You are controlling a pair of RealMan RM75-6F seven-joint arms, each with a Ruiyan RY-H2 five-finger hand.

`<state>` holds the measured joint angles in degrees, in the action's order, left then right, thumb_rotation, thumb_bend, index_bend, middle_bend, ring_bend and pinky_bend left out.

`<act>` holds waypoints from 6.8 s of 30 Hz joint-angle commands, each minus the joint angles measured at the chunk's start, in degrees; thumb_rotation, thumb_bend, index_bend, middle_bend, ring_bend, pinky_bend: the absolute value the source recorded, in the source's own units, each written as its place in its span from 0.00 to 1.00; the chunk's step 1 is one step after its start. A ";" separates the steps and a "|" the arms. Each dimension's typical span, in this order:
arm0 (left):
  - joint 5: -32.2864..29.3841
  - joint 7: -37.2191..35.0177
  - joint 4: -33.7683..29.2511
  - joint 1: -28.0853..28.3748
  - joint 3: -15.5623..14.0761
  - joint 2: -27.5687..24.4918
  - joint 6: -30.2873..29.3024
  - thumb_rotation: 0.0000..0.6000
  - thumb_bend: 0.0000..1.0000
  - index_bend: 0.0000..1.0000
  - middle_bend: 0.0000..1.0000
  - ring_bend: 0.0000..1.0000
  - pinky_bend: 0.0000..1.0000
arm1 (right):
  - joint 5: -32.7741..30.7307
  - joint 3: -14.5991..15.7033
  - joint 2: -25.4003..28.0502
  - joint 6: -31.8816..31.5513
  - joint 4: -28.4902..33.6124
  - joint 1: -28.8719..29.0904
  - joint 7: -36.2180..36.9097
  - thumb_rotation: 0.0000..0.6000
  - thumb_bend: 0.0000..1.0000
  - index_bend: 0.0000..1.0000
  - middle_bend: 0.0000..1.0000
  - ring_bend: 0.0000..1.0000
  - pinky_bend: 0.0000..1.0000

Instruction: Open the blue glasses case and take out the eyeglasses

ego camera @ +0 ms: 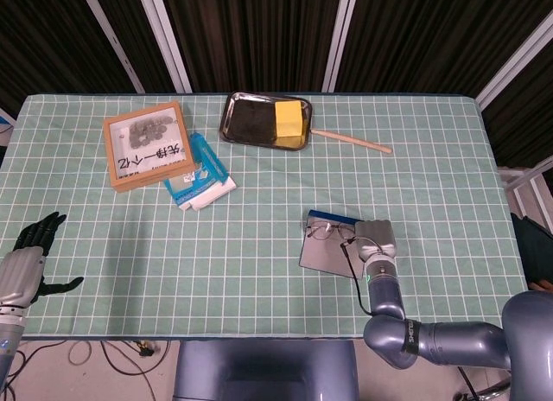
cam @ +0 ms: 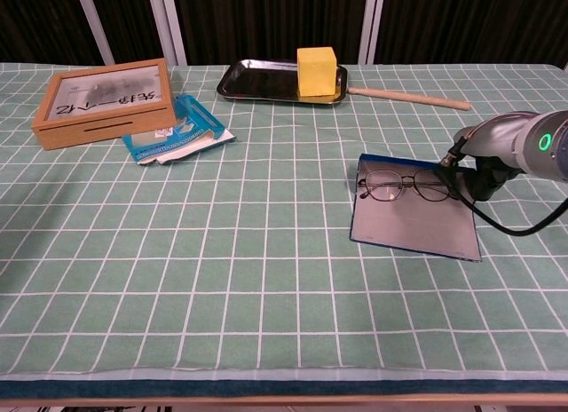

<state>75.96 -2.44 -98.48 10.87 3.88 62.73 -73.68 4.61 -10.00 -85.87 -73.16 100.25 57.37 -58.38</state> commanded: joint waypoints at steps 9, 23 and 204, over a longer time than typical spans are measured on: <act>-0.07 0.07 0.04 -0.03 0.03 0.05 -0.04 1.00 0.00 0.00 0.00 0.00 0.00 | 0.66 -1.16 -0.17 1.13 -2.11 -0.38 0.34 1.00 0.89 0.27 0.98 1.00 1.00; -0.13 0.03 0.06 -0.05 0.09 0.03 -0.07 1.00 0.00 0.00 0.00 0.00 0.00 | 0.17 -2.20 -0.54 2.27 -4.22 -0.62 0.01 1.00 0.89 0.24 0.98 1.00 1.00; 2.01 2.75 2.63 -0.25 0.43 1.94 -2.96 1.00 0.01 0.00 0.00 0.00 0.00 | -0.26 -14.93 -4.45 10.33 -11.84 -3.48 21.37 1.00 0.62 0.49 0.97 1.00 1.00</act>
<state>77.97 0.31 -95.85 10.63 4.31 64.68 -76.64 3.37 -24.67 -90.03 -62.42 88.17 54.14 -37.96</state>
